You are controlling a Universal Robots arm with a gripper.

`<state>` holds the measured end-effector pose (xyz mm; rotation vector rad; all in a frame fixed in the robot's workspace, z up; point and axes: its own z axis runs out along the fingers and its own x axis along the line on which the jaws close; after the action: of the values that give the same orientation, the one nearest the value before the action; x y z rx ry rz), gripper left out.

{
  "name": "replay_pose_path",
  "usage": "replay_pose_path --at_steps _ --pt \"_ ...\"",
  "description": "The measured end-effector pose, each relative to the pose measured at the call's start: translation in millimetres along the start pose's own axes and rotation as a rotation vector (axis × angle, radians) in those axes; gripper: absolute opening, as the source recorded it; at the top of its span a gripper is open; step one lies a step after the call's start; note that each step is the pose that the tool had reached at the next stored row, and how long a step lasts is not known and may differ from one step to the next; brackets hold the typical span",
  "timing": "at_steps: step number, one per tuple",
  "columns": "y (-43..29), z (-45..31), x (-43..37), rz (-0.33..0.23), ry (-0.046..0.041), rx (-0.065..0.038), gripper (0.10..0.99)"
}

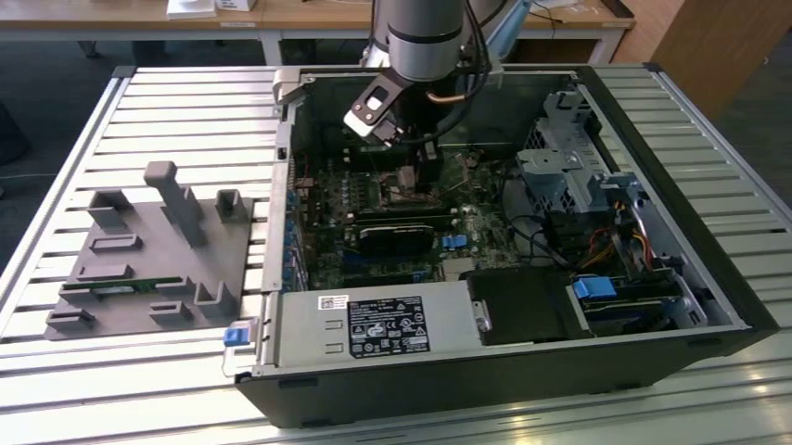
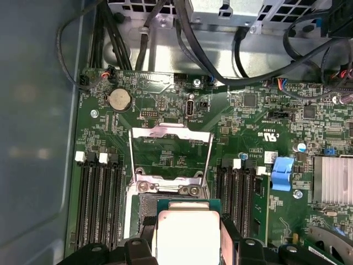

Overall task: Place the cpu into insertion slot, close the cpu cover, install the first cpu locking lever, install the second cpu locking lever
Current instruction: 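Place the cpu into insertion slot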

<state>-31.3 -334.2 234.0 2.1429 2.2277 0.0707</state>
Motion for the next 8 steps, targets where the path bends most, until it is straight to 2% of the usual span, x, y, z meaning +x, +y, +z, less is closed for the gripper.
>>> replay_pose_path --at_steps 8 --pt "-1.4 2.9 0.6 0.0 0.0001 0.0 0.537"
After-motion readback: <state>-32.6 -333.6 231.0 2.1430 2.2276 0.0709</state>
